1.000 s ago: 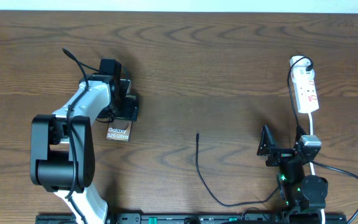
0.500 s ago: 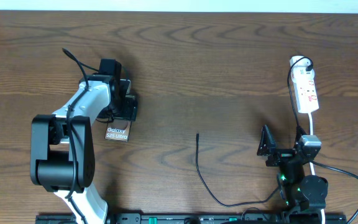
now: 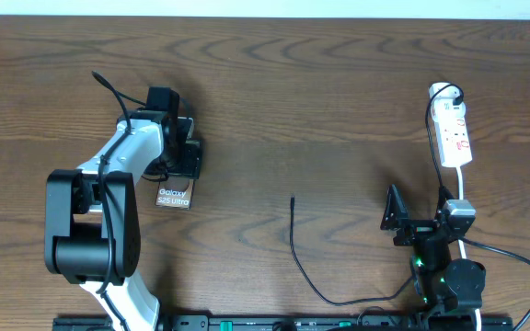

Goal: Plug charger to phone and switch on socket
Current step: 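Lower the left gripper onto the phone's top edge and close, then lift the phone with the left gripper and tilt it upright, then move the right gripper toward the phone held by the left gripper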

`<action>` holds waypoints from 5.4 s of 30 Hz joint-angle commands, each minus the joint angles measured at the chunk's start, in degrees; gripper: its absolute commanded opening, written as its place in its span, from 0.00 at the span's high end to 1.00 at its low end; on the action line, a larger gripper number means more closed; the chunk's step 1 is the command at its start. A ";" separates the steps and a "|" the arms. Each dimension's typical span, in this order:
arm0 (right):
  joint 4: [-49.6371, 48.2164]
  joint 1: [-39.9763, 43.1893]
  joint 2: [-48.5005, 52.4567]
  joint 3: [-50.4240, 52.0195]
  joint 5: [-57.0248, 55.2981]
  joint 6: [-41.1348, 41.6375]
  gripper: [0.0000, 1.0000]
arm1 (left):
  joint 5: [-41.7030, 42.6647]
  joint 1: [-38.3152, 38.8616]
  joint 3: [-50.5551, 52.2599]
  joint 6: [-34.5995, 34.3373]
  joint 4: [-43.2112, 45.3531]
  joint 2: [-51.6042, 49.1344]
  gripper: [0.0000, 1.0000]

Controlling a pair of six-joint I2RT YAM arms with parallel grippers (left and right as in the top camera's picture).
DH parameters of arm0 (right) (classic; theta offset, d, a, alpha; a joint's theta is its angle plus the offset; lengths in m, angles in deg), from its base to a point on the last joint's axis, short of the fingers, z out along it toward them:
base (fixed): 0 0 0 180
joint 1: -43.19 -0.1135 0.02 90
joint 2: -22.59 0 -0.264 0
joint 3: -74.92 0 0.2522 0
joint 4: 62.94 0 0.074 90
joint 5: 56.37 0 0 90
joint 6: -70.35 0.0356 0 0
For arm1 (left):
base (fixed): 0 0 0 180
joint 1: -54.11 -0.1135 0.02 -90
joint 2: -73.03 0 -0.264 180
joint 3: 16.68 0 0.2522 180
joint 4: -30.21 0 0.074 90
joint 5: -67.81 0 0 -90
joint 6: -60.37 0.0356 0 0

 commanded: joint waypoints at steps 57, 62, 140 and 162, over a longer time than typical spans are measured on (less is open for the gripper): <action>0.24 -0.81 -0.20 0.07 -0.11 -0.17 0.01 | 2.84 -0.15 -4.04 -2.62 -5.62 9.77 0.92; 0.24 -0.81 -0.20 0.07 -0.11 -0.20 0.01 | 9.20 -0.15 -4.04 -4.83 -7.30 11.61 0.92; 0.24 -0.81 -0.20 0.07 -0.11 -0.20 0.01 | 77.77 -7.37 -4.02 -76.15 9.09 11.67 0.92; -0.02 -0.81 -0.20 0.07 2.34 3.41 0.01 | 77.79 -7.69 -4.02 -75.32 9.07 11.67 0.93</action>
